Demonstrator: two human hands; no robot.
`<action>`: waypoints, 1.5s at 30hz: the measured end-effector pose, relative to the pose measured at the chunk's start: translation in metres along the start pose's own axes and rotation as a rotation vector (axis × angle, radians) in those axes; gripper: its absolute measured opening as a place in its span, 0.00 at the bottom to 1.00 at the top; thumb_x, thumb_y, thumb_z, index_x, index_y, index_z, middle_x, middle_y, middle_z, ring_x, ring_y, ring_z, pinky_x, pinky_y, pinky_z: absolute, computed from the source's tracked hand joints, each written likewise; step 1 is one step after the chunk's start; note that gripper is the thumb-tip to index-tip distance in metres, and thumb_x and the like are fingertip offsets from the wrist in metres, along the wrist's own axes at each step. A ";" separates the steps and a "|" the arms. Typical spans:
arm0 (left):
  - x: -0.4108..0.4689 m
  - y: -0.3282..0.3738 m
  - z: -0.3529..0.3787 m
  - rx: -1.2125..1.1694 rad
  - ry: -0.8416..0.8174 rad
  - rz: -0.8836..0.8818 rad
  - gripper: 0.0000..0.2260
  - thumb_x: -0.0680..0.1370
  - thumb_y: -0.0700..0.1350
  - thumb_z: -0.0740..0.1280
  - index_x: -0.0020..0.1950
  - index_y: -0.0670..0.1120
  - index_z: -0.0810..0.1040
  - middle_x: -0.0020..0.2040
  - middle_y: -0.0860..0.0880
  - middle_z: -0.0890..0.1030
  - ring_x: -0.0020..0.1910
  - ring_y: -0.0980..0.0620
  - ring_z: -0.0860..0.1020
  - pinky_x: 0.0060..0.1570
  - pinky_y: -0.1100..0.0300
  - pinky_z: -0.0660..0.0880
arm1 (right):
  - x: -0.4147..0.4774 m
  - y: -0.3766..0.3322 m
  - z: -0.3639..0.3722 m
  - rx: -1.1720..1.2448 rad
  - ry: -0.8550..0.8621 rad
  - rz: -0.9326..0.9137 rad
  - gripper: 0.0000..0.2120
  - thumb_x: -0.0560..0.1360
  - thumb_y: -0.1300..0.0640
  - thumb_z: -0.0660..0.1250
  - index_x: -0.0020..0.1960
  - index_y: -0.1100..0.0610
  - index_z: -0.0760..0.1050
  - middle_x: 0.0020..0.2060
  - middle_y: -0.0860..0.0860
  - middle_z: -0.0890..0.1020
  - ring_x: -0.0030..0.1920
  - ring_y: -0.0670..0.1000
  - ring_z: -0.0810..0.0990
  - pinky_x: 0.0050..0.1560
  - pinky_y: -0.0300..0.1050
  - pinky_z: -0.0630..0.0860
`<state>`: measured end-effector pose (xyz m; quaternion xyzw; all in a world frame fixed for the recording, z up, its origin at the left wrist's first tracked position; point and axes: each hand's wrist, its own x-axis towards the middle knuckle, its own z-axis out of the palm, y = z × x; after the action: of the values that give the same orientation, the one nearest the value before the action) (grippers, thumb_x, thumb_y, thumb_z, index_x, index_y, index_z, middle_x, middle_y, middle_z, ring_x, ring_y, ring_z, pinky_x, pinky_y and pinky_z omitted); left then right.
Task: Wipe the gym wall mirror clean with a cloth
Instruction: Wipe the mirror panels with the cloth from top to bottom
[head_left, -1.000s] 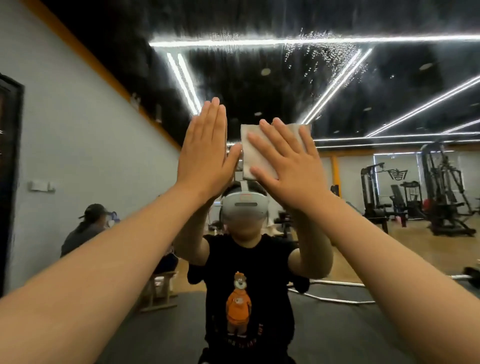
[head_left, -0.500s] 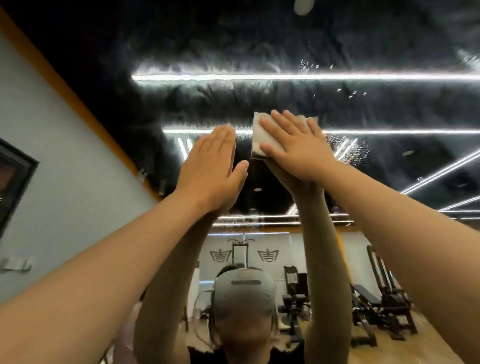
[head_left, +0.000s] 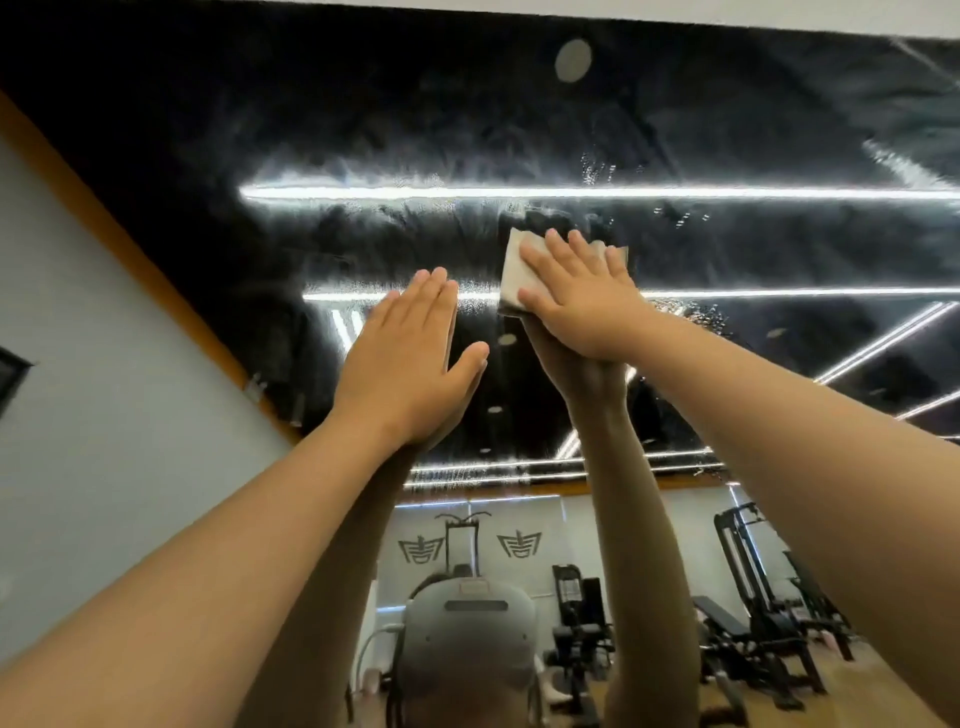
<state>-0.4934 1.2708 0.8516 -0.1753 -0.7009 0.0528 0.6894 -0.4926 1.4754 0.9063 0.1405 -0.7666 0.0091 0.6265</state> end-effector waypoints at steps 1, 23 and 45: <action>-0.001 0.000 -0.001 0.002 -0.009 -0.002 0.32 0.82 0.59 0.51 0.82 0.46 0.47 0.82 0.49 0.47 0.80 0.54 0.44 0.78 0.56 0.41 | -0.006 -0.004 0.000 -0.015 -0.021 0.019 0.27 0.84 0.44 0.47 0.81 0.47 0.45 0.81 0.52 0.43 0.80 0.54 0.38 0.76 0.58 0.35; 0.004 -0.005 -0.009 -0.119 -0.011 -0.014 0.39 0.73 0.68 0.38 0.81 0.53 0.53 0.81 0.55 0.54 0.78 0.59 0.49 0.76 0.61 0.44 | 0.018 -0.009 0.008 -0.036 0.085 0.038 0.25 0.83 0.41 0.41 0.79 0.38 0.42 0.81 0.54 0.41 0.79 0.54 0.37 0.76 0.62 0.35; 0.375 -0.100 -0.019 0.067 0.039 -0.102 0.32 0.83 0.57 0.48 0.81 0.41 0.47 0.82 0.44 0.47 0.80 0.50 0.44 0.77 0.56 0.40 | 0.303 0.058 -0.058 -0.038 0.041 -0.009 0.30 0.77 0.38 0.37 0.79 0.37 0.41 0.81 0.52 0.42 0.79 0.54 0.37 0.76 0.63 0.35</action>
<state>-0.4877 1.2937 1.2395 -0.1172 -0.6932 0.0376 0.7101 -0.5038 1.4806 1.2200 0.1319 -0.7528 -0.0054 0.6448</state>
